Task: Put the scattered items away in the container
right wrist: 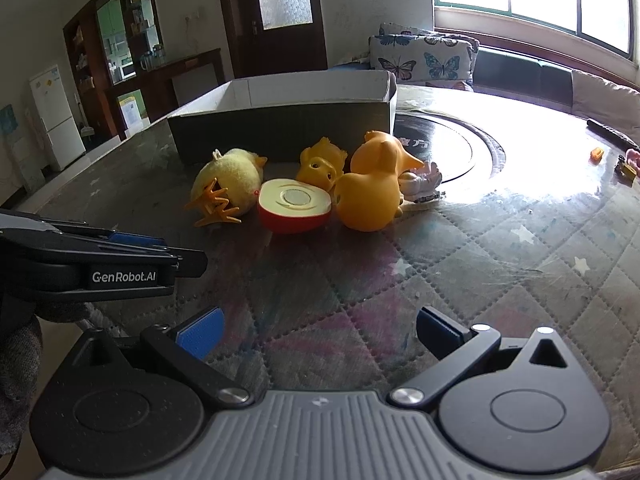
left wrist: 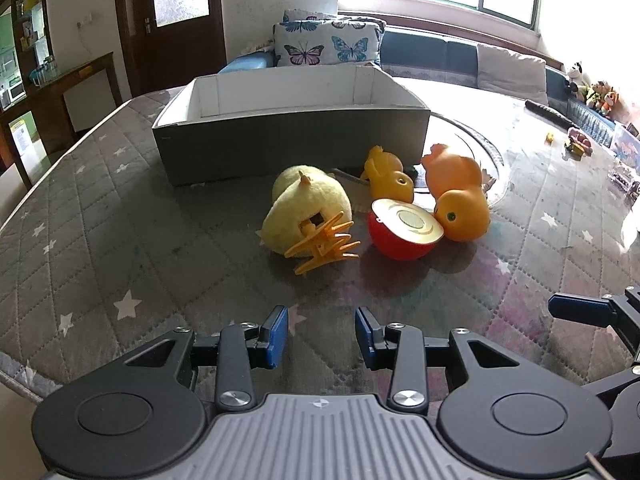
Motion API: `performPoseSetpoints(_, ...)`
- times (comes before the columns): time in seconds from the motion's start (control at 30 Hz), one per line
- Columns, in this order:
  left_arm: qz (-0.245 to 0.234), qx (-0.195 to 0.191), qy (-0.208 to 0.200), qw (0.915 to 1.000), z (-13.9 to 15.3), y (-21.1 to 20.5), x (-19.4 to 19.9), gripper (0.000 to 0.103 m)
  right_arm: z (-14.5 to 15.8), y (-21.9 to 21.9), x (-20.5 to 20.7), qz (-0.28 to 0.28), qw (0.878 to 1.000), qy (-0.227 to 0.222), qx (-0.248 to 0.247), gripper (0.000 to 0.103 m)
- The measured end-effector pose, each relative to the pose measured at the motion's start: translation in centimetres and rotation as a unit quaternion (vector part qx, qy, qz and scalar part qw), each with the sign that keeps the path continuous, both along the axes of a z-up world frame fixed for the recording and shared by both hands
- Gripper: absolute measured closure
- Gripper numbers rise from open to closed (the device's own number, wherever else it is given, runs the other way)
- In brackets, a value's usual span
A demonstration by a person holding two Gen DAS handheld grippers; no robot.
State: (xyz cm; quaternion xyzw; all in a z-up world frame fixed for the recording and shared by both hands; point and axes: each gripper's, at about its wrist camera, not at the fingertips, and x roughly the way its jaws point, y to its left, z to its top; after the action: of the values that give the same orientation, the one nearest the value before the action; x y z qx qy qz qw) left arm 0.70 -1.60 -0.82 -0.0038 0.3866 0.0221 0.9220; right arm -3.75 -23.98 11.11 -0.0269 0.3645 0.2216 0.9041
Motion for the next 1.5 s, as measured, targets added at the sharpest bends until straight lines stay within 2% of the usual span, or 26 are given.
performPoseSetpoints(1.5,-0.020,0.013,0.034,0.9991,0.7,1.7,1.3,0.063,0.0,1.1,1.2,0.005,1.000,0.009,-0.024,0.000)
